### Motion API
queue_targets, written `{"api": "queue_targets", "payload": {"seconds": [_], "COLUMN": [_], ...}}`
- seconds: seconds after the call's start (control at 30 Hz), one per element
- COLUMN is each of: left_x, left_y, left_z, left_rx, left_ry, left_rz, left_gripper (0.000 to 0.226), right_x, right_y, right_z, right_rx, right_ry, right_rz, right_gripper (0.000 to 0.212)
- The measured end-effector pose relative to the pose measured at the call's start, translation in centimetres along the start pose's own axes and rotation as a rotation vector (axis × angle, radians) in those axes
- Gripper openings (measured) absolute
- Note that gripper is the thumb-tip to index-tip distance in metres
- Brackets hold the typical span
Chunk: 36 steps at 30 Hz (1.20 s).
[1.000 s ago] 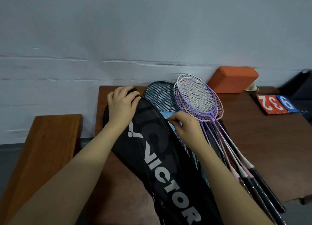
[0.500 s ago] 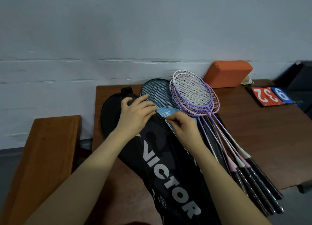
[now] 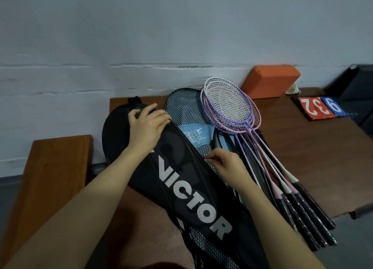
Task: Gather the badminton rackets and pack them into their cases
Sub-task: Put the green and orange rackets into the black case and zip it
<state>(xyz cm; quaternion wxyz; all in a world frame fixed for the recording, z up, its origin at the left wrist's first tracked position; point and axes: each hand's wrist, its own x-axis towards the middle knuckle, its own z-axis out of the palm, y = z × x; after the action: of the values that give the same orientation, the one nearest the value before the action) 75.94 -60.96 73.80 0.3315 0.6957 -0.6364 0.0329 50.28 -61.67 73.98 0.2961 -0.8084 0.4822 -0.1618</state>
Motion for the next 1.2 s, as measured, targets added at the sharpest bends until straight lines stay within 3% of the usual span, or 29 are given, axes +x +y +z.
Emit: {"api": "queue_targets", "payload": {"seconds": [0.17,0.33,0.47,0.67,0.8,1.1,1.2], "left_x": [-0.2,-2.5,-3.9,-3.1,-2.8,-2.2,-1.5], "left_y": [0.8,3.6,3.3,1.8,1.0,0.3,-1.1], "left_z": [0.3,-0.3,-1.4,-2.4,-2.4,-1.2,-0.6], "left_rx": [0.032,0.096,0.095,0.000,-0.077,-0.141,-0.092], "left_ry": [-0.085,-0.283,-0.214,-0.259,-0.221,-0.184,-0.188], "left_rz": [-0.022,0.232,0.223,0.241,0.219,0.072,0.022], "left_gripper": [0.020,0.026,0.029,0.035,0.011,0.014,0.016], "right_x": [0.8,1.3,1.9,2.4,2.7,1.0,-0.7], "right_y": [-0.7,-2.3,-3.9,-5.3,-5.4,-2.8,0.1], "right_z": [0.5,0.8,0.6,1.3,2.2,2.5,2.2], "right_rx": [0.011,0.127,0.156,0.167,0.102,-0.063,-0.090], "right_ry": [0.041,0.090,0.072,0.052,0.064,0.105,0.058], "right_rz": [-0.041,-0.091,-0.158,-0.174,-0.217,-0.288,-0.217], "right_gripper": [0.014,0.012,0.009,0.009,0.009,0.008,0.006]}}
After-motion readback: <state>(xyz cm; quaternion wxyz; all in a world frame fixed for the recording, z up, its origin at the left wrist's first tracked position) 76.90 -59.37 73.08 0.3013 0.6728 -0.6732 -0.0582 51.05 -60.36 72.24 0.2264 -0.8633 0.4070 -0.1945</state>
